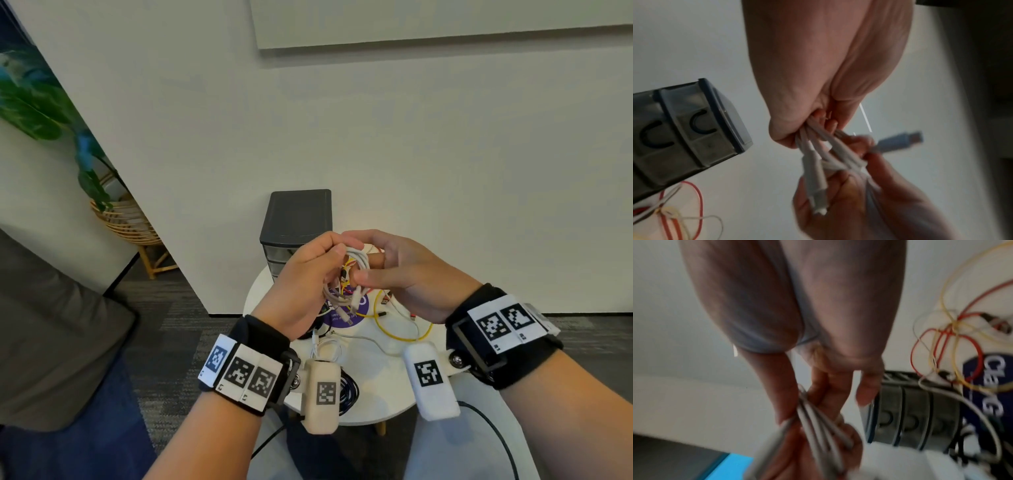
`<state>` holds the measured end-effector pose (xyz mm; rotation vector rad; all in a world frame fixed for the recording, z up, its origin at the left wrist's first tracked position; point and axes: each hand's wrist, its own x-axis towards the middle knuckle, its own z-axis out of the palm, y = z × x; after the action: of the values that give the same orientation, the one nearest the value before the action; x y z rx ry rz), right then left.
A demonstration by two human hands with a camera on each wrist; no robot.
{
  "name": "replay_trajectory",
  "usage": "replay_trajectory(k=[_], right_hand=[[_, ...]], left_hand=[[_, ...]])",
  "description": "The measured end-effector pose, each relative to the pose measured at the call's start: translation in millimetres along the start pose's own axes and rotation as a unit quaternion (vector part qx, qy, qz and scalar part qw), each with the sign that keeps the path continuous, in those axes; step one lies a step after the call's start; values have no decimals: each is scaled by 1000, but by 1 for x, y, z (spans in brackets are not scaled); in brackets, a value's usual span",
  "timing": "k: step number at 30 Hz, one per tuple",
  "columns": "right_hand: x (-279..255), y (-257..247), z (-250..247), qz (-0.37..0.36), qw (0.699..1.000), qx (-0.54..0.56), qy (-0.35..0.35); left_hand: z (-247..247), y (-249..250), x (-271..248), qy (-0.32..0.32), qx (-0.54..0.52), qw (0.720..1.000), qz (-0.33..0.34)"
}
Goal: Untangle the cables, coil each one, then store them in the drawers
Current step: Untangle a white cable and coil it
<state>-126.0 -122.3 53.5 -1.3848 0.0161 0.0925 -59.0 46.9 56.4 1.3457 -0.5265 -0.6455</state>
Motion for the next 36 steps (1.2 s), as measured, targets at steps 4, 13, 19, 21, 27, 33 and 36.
replay_trajectory(k=[4, 13, 19, 21, 27, 33, 36], right_hand=[[-1, -6, -1, -31, 982, -183, 37], [-3, 7, 4, -153, 909, -336, 192], [-12, 17, 13, -188, 877, -434, 79], [-8, 21, 15, -196, 855, -474, 68], [0, 16, 17, -262, 807, -523, 82], [-7, 9, 3, -251, 825, -501, 65], [-11, 4, -2, -239, 833, -496, 42]], left_hand=[[0, -1, 2, 15, -12, 1000, -4], [-2, -4, 13, 89, -61, 994, -19], [-6, 4, 18, 155, -108, 982, -22], [-5, 5, 20, 166, -120, 979, -23], [-9, 7, 22, 180, -159, 970, -26], [-22, 10, 26, 175, -240, 955, -25], [-20, 6, 28, 177, -241, 954, -30]])
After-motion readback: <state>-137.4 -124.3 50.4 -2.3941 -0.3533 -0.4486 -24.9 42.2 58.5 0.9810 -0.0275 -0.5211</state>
